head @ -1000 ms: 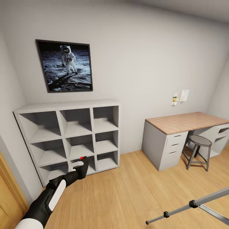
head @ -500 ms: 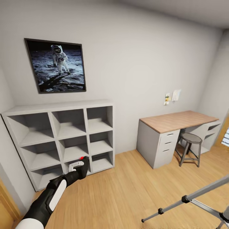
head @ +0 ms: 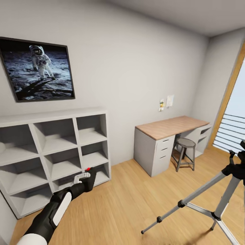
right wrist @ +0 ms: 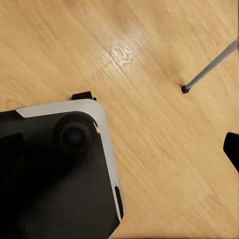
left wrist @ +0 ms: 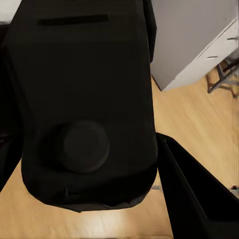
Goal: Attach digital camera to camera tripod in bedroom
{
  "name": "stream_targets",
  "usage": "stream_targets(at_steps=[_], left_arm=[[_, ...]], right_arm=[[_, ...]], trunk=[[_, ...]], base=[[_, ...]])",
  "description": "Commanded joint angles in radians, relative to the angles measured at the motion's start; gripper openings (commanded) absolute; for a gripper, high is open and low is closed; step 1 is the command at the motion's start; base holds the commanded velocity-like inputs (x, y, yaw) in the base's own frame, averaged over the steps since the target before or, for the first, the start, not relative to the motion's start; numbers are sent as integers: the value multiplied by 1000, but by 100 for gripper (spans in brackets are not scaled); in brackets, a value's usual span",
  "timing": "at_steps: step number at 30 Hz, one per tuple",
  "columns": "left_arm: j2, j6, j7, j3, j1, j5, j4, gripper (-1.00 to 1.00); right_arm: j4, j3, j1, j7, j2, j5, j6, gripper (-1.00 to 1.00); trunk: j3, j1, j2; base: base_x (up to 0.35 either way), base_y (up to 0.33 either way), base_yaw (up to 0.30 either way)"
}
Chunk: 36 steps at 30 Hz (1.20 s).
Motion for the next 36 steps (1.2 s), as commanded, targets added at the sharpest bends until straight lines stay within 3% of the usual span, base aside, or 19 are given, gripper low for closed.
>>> stream_targets(at_steps=[1, 3, 7, 11, 36], left_arm=[[1, 4, -2, -14, -1, 0, -1, -100], [1, 4, -2, -33, -1, 0, -1, -100], [2, 3, -2, -107, -1, 0, -2, -100], [2, 2, -2, -128, -1, 0, -2, -100], [4, 3, -8, -134, -1, 0, -3, -100]], right_arm=[[3, -5, -2, 2, 0, -6, -7, 100], [3, -5, -2, 2, 1, -6, -7, 100], [3, -4, -2, 2, 2, -5, -7, 100], [3, -4, -2, 2, 1, -5, -7, 100], [3, -4, -2, 14, 0, -4, -7, 100]], trunk=[[-2, 0, -2], [-2, 0, -2], [-2, 0, -2], [-2, 0, -2], [-2, 0, -2]], base=[[0, 0, -287], [0, 0, -287], [0, 0, -287], [0, 0, -288], [0, 0, -290]])
